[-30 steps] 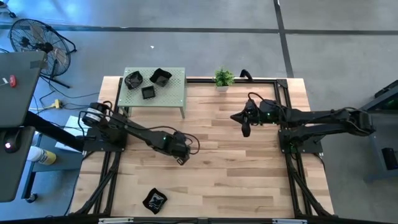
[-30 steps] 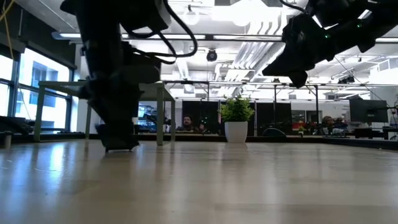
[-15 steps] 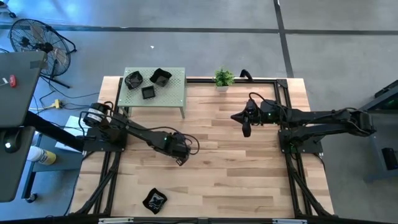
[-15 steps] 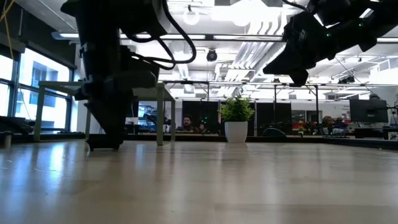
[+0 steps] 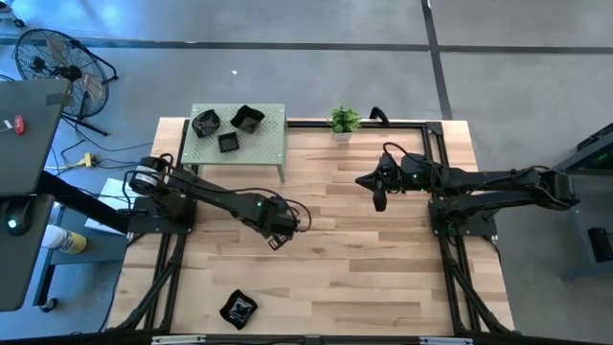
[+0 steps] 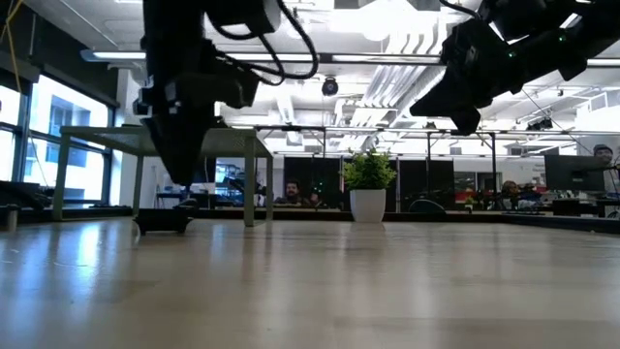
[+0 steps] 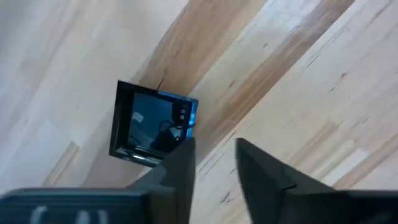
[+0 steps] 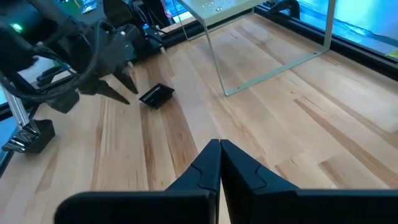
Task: Pick & Place Mini shaped plates
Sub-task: Stack the black square plate on top of the stacked black square plate on the shelf
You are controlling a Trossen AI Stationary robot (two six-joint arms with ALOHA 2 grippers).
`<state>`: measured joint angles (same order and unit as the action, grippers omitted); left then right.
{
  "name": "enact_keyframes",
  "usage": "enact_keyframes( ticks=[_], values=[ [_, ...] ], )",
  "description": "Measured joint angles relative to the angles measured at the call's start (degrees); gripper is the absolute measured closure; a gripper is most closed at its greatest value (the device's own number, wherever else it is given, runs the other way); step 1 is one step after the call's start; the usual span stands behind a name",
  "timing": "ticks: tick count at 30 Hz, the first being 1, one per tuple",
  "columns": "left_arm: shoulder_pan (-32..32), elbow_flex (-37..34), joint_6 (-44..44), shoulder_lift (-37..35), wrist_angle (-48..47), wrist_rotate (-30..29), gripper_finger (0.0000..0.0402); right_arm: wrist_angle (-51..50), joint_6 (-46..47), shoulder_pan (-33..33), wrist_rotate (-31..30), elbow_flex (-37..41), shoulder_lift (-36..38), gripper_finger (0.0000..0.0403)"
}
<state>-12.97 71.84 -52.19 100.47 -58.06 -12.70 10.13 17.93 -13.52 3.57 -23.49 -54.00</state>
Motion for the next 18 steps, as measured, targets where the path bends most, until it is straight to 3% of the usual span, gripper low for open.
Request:
enact_keyframes(
  ticks=[3,8,14,18],
  values=[
    [-0.02,-2.44,-1.00,0.03,0.12,-0.07,0.0269,0.02,0.04,0.00,0.53,0.00,0.00,0.0401],
    [-0.12,-6.10,-2.07,0.07,3.28,0.82,0.0262,0.02,0.09,0.00,1.28,0.00,0.00,0.0397],
    [-0.15,-9.15,-2.09,0.07,8.61,1.39,0.0265,0.02,0.20,0.00,1.27,0.00,0.00,0.0401],
    [-0.15,-10.03,-2.05,0.04,8.97,1.22,0.0291,0.00,0.20,0.00,1.27,0.00,0.00,0.0399]
  ],
)
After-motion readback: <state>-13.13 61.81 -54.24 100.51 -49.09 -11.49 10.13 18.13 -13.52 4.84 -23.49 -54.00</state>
